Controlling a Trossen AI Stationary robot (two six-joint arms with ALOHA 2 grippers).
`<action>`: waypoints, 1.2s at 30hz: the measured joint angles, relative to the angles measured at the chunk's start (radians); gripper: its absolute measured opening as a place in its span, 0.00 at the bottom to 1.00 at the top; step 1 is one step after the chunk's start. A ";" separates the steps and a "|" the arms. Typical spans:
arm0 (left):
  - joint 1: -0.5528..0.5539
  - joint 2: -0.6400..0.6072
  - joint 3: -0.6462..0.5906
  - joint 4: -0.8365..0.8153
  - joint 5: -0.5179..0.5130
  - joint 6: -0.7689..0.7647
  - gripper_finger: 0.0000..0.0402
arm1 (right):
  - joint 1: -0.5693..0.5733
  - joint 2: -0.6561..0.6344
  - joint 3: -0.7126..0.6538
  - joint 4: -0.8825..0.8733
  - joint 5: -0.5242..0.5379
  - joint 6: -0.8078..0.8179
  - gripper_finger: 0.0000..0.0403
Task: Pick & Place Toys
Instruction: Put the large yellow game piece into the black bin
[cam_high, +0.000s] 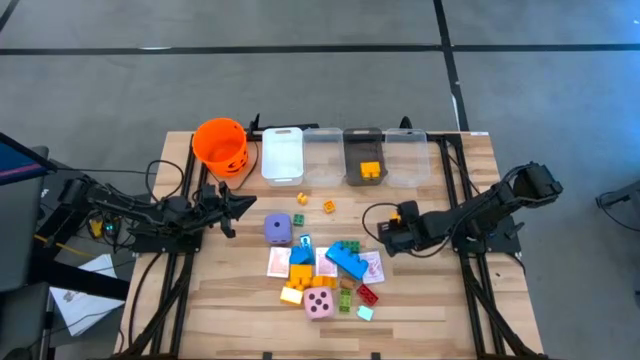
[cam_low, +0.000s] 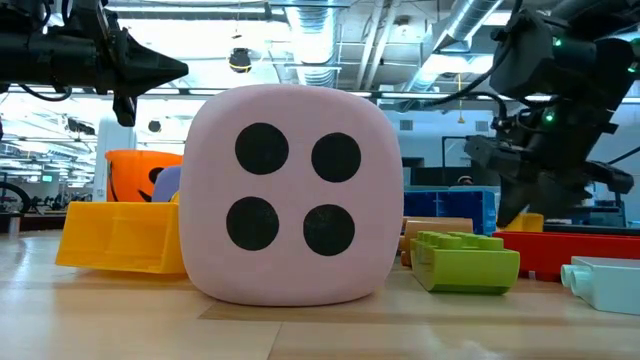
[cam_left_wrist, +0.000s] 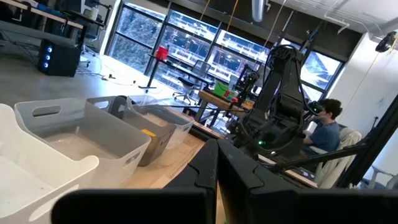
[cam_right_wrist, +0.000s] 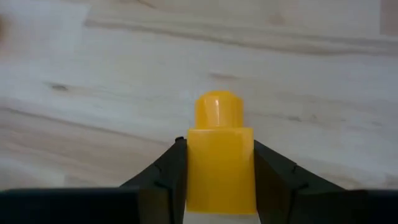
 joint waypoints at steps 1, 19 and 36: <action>0.000 0.000 0.000 0.000 0.000 0.000 0.00 | 0.002 0.000 0.006 0.000 0.014 0.000 0.32; 0.000 0.000 0.000 0.000 0.000 0.002 0.00 | -0.205 -0.002 0.357 0.022 0.279 -0.615 0.33; 0.000 0.000 0.000 -0.002 0.000 0.001 0.00 | -0.526 0.000 0.360 0.432 0.033 -1.151 0.56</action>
